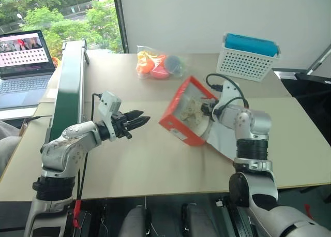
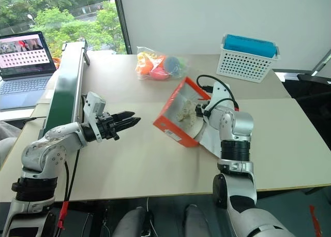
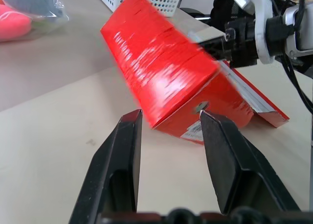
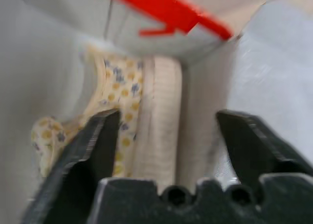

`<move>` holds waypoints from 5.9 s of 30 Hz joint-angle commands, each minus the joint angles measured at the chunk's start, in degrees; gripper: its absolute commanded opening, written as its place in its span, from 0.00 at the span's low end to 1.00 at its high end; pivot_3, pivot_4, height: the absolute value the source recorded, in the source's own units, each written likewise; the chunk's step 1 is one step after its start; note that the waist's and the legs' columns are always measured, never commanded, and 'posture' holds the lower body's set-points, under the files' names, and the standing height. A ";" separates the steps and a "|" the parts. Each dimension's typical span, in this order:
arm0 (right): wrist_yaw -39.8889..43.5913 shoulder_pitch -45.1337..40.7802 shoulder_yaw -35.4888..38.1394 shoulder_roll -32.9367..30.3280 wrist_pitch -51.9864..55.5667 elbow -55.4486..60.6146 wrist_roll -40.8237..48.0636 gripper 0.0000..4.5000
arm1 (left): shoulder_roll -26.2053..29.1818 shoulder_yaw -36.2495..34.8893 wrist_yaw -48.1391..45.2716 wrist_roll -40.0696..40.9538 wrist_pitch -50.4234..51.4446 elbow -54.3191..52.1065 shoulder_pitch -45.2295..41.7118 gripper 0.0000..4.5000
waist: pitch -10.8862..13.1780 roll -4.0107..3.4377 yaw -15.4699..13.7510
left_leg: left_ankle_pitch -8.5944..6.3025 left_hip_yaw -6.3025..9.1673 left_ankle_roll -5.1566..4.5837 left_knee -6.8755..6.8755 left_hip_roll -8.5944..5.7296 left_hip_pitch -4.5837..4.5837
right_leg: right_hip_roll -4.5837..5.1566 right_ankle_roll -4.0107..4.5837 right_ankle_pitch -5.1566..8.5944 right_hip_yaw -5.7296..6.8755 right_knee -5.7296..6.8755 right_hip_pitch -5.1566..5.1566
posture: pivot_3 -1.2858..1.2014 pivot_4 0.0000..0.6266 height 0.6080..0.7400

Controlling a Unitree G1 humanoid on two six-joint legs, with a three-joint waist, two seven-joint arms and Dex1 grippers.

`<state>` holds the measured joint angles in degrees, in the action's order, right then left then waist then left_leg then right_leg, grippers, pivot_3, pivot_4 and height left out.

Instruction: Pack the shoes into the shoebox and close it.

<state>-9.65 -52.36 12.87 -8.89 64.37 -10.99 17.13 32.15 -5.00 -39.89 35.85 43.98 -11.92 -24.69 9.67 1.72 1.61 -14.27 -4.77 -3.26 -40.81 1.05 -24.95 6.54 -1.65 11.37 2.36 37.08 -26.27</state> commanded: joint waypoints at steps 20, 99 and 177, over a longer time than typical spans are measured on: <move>51.81 18.51 -20.76 -22.58 -17.02 36.24 10.54 0.99 | -7.34 -13.87 36.79 -20.19 -17.10 11.40 -2.88 0.44 | 0.02 0.13 -1.51 | -0.04 0.15 -0.06 -0.06 0.00 0.01 | 0.04 -0.01 -0.01 0.15 -0.15 0.15 | 0.52 0.24 0.69; 47.91 30.05 -22.81 -14.89 -26.57 31.03 4.36 1.00 | -1.14 -17.70 39.09 -25.06 -5.20 22.76 -7.19 1.00 | 0.04 0.30 -2.15 | -0.02 0.06 0.00 -0.09 -0.11 0.11 | 0.35 0.03 -0.05 0.34 -0.02 0.17 | 0.52 0.24 0.69; 11.20 7.72 8.32 7.39 -0.31 12.96 42.89 1.00 | -22.57 6.35 20.49 -13.50 -12.75 -6.20 -0.98 0.70 | 0.05 0.29 -0.83 | -0.02 0.07 -0.11 -0.13 -0.10 -0.08 | 0.21 0.04 -0.06 0.24 0.00 0.08 | 0.52 0.24 0.69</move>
<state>1.88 -42.36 20.85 -1.56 65.29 0.55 57.67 9.85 0.59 -18.65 21.19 31.40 -14.50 -25.47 9.72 2.00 0.78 -14.29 -4.70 -3.37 -40.94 0.95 -25.02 6.75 -1.61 11.31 2.60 37.09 -26.19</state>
